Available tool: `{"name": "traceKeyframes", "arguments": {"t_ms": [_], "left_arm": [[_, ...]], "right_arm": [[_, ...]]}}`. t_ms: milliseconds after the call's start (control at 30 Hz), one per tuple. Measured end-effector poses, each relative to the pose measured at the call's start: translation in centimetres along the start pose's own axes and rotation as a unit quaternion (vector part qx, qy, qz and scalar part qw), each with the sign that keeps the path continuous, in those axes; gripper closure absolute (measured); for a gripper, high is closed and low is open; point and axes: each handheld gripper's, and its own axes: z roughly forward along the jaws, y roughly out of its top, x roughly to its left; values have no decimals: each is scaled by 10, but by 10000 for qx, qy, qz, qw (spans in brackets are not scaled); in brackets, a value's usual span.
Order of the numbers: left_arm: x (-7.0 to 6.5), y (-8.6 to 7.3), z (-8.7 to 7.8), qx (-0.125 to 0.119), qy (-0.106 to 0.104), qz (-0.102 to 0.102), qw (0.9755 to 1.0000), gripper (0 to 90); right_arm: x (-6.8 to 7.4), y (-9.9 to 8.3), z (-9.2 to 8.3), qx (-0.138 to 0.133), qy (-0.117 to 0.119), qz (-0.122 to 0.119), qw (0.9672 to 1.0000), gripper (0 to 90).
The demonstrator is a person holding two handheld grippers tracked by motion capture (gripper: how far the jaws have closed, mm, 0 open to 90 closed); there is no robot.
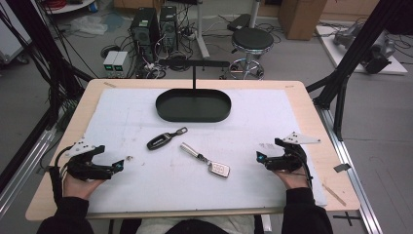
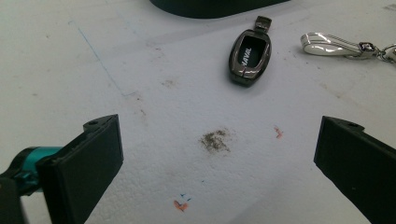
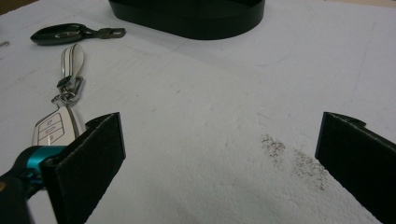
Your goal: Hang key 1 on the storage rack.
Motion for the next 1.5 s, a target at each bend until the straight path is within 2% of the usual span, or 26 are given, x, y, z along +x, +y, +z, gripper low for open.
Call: {"name": "traceKeyframes", "arguments": {"t_ms": [200, 433, 667, 767, 900, 1033, 1267, 1500], "left_arm": [[0, 0, 0, 7, 3, -4, 10000, 17], [-1, 0, 1, 34, 17, 8, 10000, 17], [-2, 0, 2, 69, 34, 41, 10000, 17], [-1, 0, 2, 80, 33, 39, 10000, 17], [0, 0, 1, 72, 57, 30, 10000, 17], [-1, 0, 1, 53, 43, 22, 10000, 17], [-1, 0, 1, 58, 34, 26, 10000, 17], [-1, 0, 1, 56, 32, 35, 10000, 17]], "right_arm": [[2, 1, 0, 78, 23, -53, 10000, 8], [3, 1, 1, 71, 42, -5, 10000, 8], [7, 4, 4, 162, 58, -106, 9998, 8], [9, 6, 5, 195, 238, -37, 9995, 8], [13, 10, 9, 284, 262, -140, 9992, 8], [16, 13, 13, 407, 299, -140, 9986, 7], [22, 20, 17, 459, 319, -169, 9983, 8], [32, 32, 27, 584, 352, -364, 9970, 7]]}}
